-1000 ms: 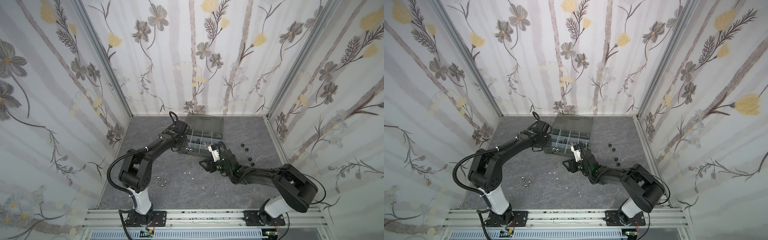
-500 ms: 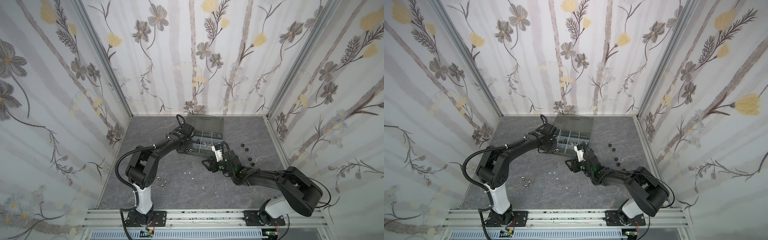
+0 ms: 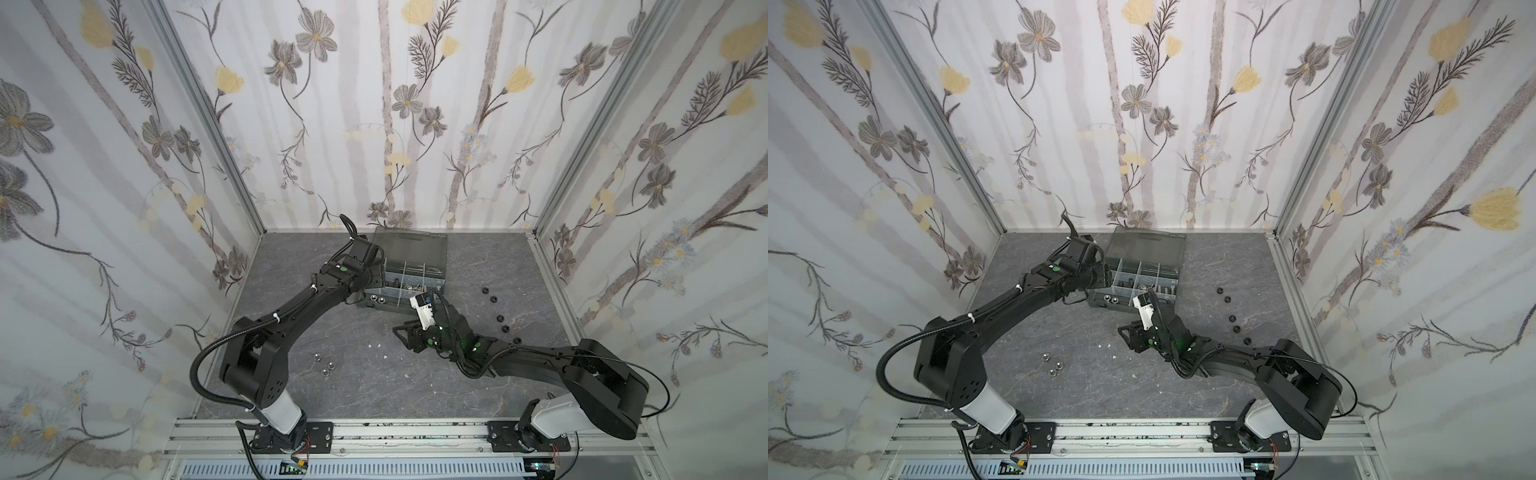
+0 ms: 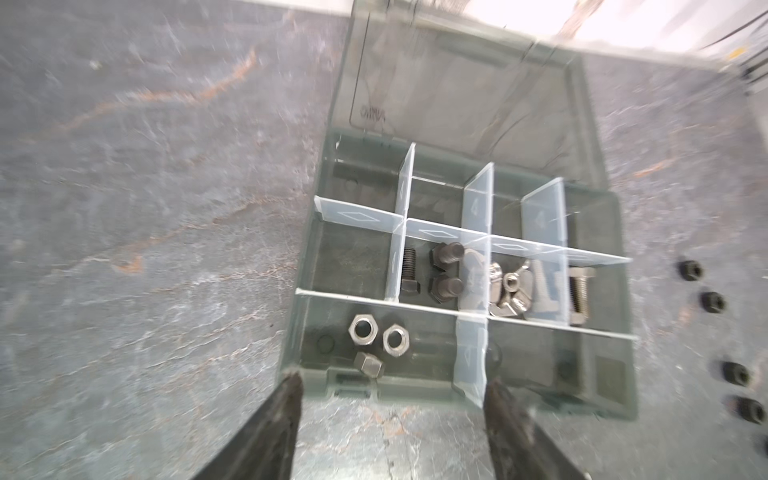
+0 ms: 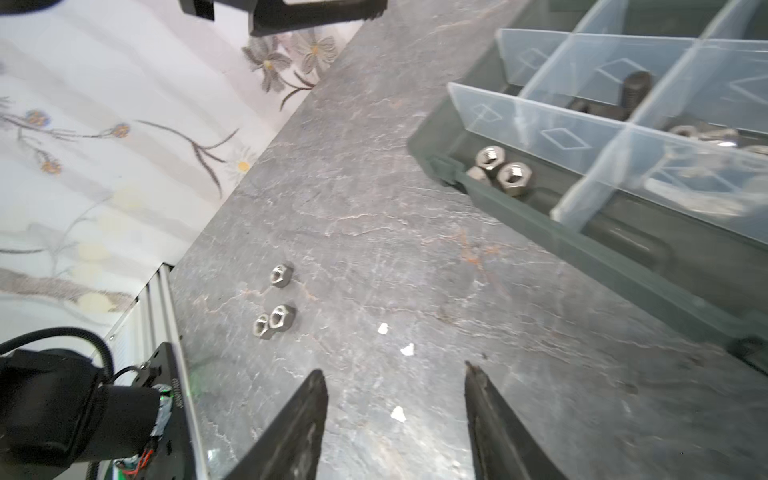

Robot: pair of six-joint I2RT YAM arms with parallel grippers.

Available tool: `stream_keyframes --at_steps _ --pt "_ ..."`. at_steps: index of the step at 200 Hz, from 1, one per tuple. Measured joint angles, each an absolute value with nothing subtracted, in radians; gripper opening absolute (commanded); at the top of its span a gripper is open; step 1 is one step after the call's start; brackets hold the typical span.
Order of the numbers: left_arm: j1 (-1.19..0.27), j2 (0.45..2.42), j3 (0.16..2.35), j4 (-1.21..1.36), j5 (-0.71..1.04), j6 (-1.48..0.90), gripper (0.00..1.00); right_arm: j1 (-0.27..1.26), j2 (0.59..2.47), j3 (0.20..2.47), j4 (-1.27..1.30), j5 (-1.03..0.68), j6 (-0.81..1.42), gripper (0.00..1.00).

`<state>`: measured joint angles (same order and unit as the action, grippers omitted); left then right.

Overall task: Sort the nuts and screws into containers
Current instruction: 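Carry the nut into the box with the left gripper and release it, then withdraw the left gripper while the right gripper moves over loose silver nuts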

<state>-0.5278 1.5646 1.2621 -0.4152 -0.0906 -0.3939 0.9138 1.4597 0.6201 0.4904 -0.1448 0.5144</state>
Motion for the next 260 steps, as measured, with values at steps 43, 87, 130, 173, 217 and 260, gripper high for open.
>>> stream_keyframes --at_steps 43,87,130,173,217,260 --pt "-0.507 1.253 1.057 -0.306 -0.128 -0.381 0.91 1.008 1.541 0.709 0.425 -0.102 0.511 0.55" --pt "-0.475 0.995 0.951 -0.231 -0.157 -0.369 0.96 1.096 1.685 0.865 0.346 -0.094 0.492 0.58" --pt "-0.461 0.815 0.868 -0.186 -0.194 -0.368 0.97 1.155 1.815 1.017 0.252 -0.072 0.46 0.6" --pt "-0.458 0.686 0.815 -0.145 -0.25 -0.366 0.98 1.204 1.938 1.173 0.151 -0.033 0.421 0.62" --pt "-0.456 0.62 0.752 -0.099 -0.266 -0.366 0.99 1.221 2.04 1.3 0.062 0.008 0.39 0.63" --pt "-0.456 0.608 0.735 -0.1 -0.252 -0.366 0.99 1.224 2.104 1.382 0.007 0.036 0.373 0.6"
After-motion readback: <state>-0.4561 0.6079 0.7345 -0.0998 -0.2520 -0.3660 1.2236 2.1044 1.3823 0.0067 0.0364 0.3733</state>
